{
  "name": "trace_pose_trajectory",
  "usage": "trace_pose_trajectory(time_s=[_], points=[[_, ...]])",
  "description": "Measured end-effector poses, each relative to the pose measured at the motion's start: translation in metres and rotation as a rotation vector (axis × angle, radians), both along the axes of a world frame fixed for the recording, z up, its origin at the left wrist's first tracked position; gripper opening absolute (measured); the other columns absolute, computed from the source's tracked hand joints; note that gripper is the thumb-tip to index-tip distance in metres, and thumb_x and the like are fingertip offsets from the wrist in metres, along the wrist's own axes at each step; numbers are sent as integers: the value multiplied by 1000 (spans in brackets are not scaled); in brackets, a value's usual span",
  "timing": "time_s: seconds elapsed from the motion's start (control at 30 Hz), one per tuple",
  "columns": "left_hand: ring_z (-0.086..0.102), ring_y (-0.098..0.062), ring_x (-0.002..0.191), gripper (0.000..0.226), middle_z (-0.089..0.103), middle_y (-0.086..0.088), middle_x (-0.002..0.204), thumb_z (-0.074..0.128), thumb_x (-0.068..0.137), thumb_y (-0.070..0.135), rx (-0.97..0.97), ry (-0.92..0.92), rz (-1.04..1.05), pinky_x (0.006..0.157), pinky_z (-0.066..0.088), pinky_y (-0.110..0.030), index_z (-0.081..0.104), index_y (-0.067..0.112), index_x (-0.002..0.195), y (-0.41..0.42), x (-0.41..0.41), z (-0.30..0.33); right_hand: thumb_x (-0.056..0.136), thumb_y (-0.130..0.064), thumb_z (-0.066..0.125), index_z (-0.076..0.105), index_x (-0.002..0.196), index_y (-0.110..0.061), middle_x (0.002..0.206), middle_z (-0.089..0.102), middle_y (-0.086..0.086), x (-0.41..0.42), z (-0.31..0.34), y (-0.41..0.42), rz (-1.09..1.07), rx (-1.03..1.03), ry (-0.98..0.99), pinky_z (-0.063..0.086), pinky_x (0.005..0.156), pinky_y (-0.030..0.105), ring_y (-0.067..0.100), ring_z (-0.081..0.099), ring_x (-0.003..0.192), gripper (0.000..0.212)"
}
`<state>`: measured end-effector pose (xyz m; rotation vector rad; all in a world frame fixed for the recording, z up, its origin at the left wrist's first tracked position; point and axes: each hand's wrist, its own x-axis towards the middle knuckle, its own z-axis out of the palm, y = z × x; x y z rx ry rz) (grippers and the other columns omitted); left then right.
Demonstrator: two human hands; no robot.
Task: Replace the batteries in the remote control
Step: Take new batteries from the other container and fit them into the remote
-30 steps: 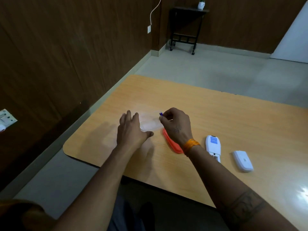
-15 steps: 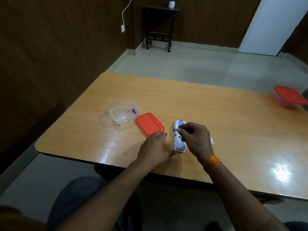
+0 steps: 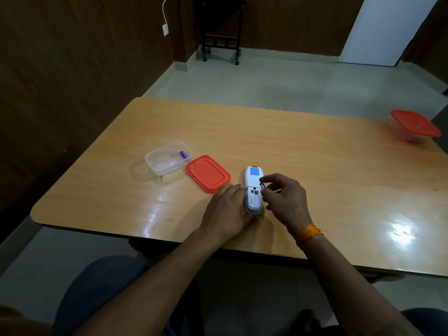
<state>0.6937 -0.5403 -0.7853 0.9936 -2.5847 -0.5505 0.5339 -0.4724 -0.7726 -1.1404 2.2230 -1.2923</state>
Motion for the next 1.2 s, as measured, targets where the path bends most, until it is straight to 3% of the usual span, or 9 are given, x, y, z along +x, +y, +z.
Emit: trace_pose_trajectory(time_s=[0.07,0.17,0.33,0.53,0.67,0.9,1.07,1.2], points=[[58,-27,124,55,69,-7,132,70,92,51,-17,31,-8,103,46,-40,64,17,135,-1,-2,-5,81,-18,65,78,103,-38,72,71,-6,0,-3,-2,-3,8,13,62,68,43,17,68,70,32],[62,-24,103,50,73,-2,114,64,92,57,-66,58,-4,87,51,-43,68,19,124,-5,-4,-14,84,-13,69,80,104,-32,69,70,-8,1,-3,-4,-4,21,80,48,64,25,6,64,68,29],[62,-21,99,50,73,0,112,63,91,59,-65,80,10,82,52,-41,68,20,122,-6,-8,-20,85,-28,81,77,100,-27,76,76,-11,3,-9,-7,-29,-20,126,51,75,13,0,70,76,15],[63,-19,99,47,73,3,110,62,90,59,-54,88,25,83,52,-42,69,22,119,-8,-8,-25,83,-28,85,76,91,-22,79,66,-20,8,-16,-6,-18,-62,254,51,71,28,7,65,74,14],[63,-22,103,48,73,1,113,62,91,57,-70,91,25,85,52,-42,69,21,122,-7,-8,-24,84,-28,85,80,94,-22,86,68,-14,5,-19,-7,50,-51,287,49,73,32,10,58,74,13],[63,-23,102,39,74,1,111,62,93,47,-70,104,44,85,51,-41,70,21,122,-7,-9,-21,91,-25,79,81,106,-14,97,56,-3,6,-30,-9,113,-19,290,45,77,28,11,56,84,18],[64,-22,102,36,75,1,110,55,96,44,-70,100,45,86,52,-42,71,21,119,-5,-7,-19,94,-25,74,81,106,-12,96,57,-1,17,-32,-7,94,-41,427,51,69,35,16,60,83,19],[66,-22,103,40,75,-3,114,62,97,46,-32,128,17,88,55,-42,71,18,125,-3,-3,-15,97,-28,70,81,103,-15,95,57,-3,14,-28,-6,115,-28,416,44,68,30,12,56,79,18]])
